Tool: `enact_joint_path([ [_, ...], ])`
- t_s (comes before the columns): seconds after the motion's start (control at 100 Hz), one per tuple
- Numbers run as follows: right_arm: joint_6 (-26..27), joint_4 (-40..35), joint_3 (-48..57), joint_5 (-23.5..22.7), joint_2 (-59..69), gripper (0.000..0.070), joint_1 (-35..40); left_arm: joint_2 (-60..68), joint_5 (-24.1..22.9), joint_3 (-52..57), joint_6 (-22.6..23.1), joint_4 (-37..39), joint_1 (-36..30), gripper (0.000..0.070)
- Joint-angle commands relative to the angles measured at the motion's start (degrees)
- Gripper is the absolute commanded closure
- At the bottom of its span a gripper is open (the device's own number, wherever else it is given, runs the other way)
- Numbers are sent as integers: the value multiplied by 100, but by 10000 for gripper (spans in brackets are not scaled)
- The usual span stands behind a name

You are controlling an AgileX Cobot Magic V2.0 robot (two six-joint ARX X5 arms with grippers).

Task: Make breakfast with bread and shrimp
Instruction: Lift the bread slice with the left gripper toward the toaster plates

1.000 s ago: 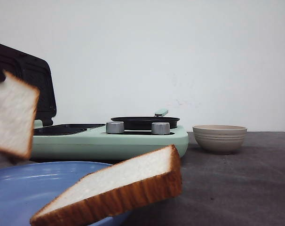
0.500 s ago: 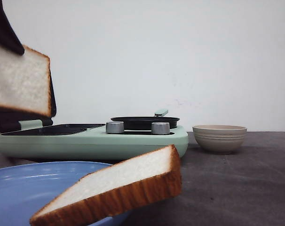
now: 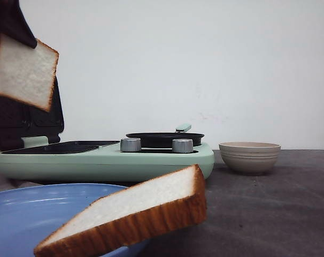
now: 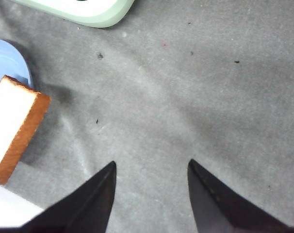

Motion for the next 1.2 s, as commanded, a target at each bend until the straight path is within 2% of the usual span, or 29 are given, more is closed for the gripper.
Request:
enact_joint_path([
  [0.0,59,52,85,-2,31,416,26,264,-83,260,472,109,-20,696],
  [0.29,37,55,85,-2,31,416,26,1582,-192,1257,892,538,-22,697],
  [0.66,15,55,85,0,28,416,26,3222,-498,2815,1449,514,-46,697],
  [0.91,4,63,85,0,28,416,26,3991,-973,3268,1952,518,-162,697],
  [1.19,-52,61,85,0,28,416,26,4566,-1674,3287,2741,605,-258,697],
])
